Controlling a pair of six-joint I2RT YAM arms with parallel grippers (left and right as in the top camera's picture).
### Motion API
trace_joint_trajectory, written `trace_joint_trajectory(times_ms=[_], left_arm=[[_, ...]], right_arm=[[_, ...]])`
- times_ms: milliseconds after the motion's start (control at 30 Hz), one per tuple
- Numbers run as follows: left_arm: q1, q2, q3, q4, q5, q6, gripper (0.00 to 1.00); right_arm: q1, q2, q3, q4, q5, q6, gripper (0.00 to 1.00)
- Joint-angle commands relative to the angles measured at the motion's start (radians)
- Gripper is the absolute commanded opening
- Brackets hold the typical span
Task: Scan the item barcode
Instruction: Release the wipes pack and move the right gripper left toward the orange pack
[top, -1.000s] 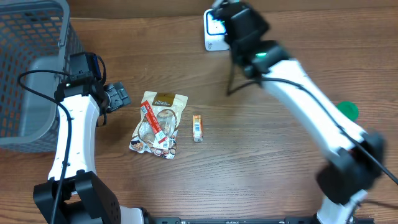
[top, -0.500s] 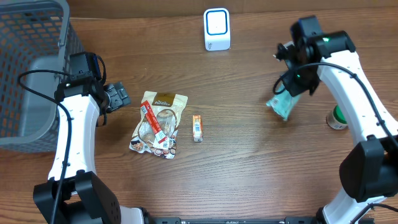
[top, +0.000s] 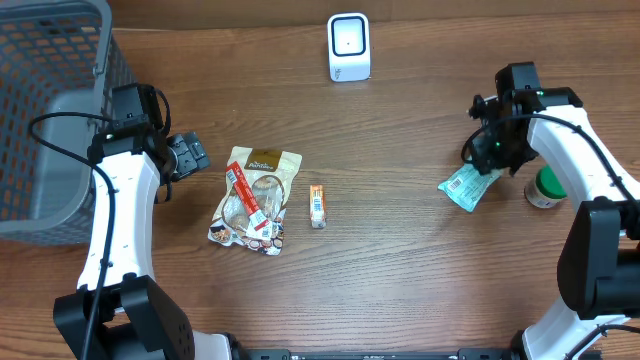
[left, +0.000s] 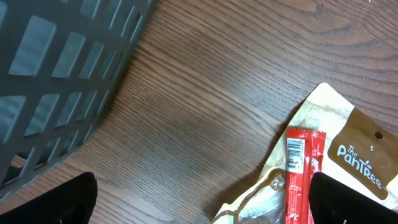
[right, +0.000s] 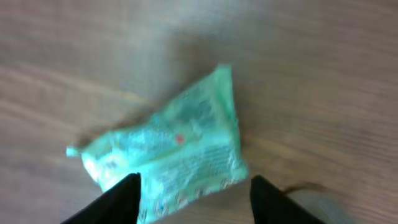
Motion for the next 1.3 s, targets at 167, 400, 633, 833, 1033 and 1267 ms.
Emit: trace_joint_trajectory(times_ms=[167, 400, 633, 833, 1033, 1267], left_arm=[[-0.002, -0.008, 0.006, -0.002, -0.013, 0.011, 1.0], [-0.002, -0.008, 0.006, -0.002, -0.013, 0.011, 1.0], [-0.002, -0.008, 0.006, -0.002, -0.013, 0.011, 1.0], [-0.002, -0.008, 0.006, -0.002, -0.013, 0.011, 1.0], [-0.002, -0.008, 0.006, -0.002, -0.013, 0.011, 1.0], [-0.002, -0.008, 0.006, -0.002, -0.013, 0.011, 1.0]], right_arm=[[0.021, -0.007, 0.002, 0.111, -0.1, 0.394, 0.56], [0.064, -0.007, -0.028, 0.11, -0.19, 0.626, 0.47], [0.122, -0.007, -0.117, 0.21, -0.188, 0.629, 0.39], [0.142, -0.007, -0.2, 0.263, -0.086, 0.655, 0.38], [0.136, -0.007, -0.217, 0.226, 0.108, 0.655, 0.38], [0.117, -0.007, -0.217, 0.198, 0.183, 0.654, 0.38]])
